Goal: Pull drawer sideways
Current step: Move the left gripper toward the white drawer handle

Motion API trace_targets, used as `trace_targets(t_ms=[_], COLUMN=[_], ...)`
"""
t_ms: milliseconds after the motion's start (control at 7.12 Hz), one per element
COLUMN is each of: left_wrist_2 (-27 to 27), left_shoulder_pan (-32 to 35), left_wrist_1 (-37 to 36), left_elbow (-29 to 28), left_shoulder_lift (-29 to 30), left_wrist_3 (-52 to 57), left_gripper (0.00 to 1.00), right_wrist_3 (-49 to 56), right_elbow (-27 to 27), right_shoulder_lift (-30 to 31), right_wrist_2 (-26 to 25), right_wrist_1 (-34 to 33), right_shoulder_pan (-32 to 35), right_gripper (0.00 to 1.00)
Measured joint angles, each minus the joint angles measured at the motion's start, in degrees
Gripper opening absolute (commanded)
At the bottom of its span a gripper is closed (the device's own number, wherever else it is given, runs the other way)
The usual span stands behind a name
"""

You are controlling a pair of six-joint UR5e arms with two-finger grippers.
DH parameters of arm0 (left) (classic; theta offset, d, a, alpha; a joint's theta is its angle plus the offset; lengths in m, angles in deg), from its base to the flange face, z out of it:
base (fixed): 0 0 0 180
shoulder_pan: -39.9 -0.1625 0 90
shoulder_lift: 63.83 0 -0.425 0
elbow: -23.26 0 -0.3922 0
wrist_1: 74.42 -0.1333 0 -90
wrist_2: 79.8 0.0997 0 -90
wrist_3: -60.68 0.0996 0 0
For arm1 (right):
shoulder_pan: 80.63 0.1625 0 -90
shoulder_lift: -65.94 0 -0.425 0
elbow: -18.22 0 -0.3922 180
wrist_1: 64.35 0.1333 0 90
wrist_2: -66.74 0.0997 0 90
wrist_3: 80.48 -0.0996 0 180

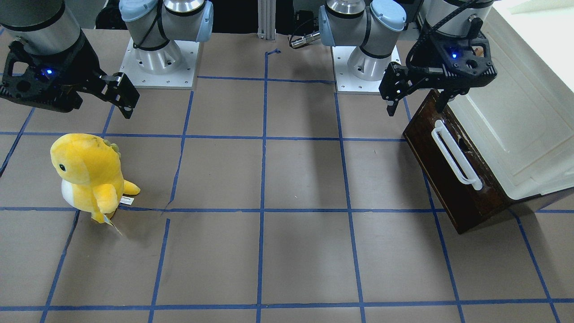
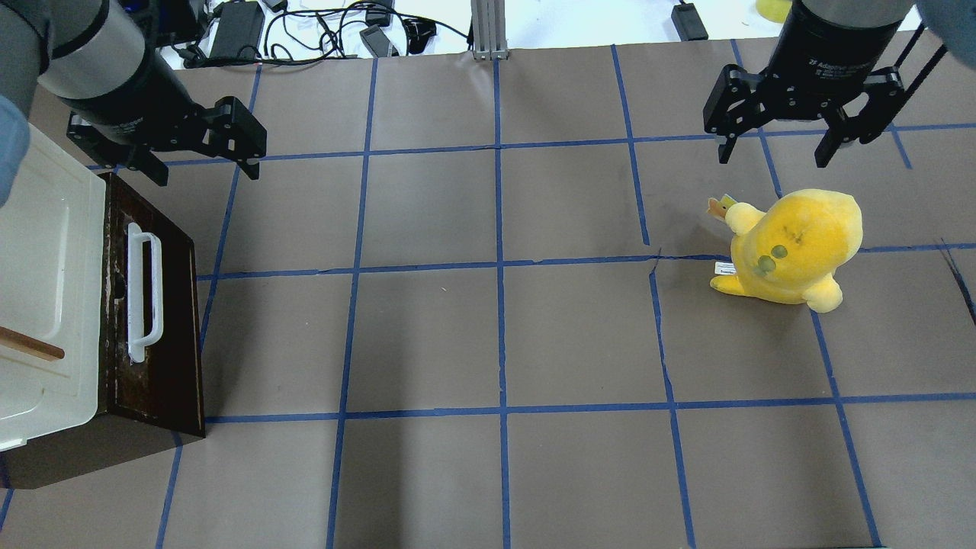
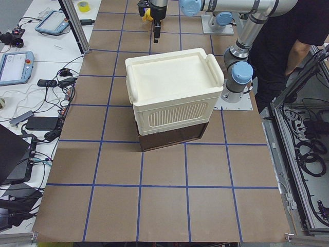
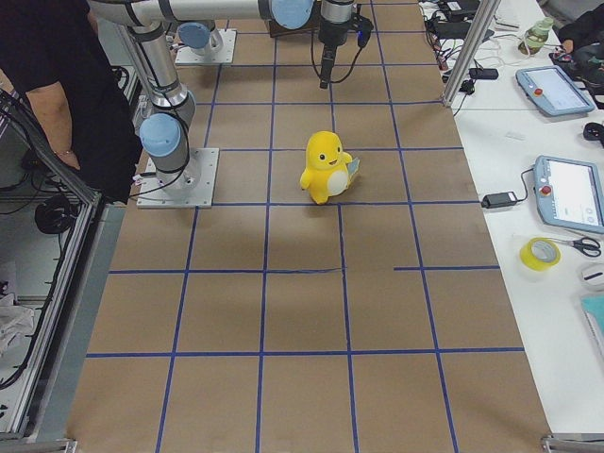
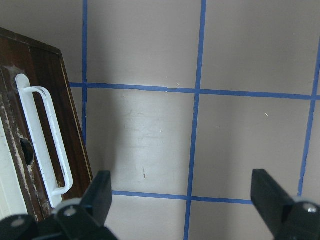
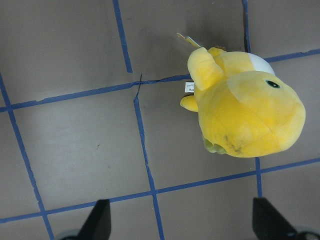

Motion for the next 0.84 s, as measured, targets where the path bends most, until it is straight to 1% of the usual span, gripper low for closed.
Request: trace_targets(t_ms=[561,702,842], left_wrist_2=[-0.10,0.43,3.01], left_shoulder_pan=[0.17,0.18,0.84], left_wrist_1=[-0.18,-0.22,-0.54], left_elbow=[-1.01,-0.93,-0.77], left_shoulder_lift=[0.98,1.84,3.47], left_wrist_3=[-0.34,-0.86,-2.27], left_gripper=[1.00,1.00,1.00], right_wrist_3=[0.00,0.00,0.00], right_elbow=[0.00,0.00,0.00], right_shoulder_lift=[0.00,0.00,0.00], right_wrist_2=[0.00,0.00,0.00], right_wrist_1=[0.00,0.00,0.00], right_shoulder_pan=[-0.02,-0.01,0.00], right_gripper=[1.00,1.00,1.00])
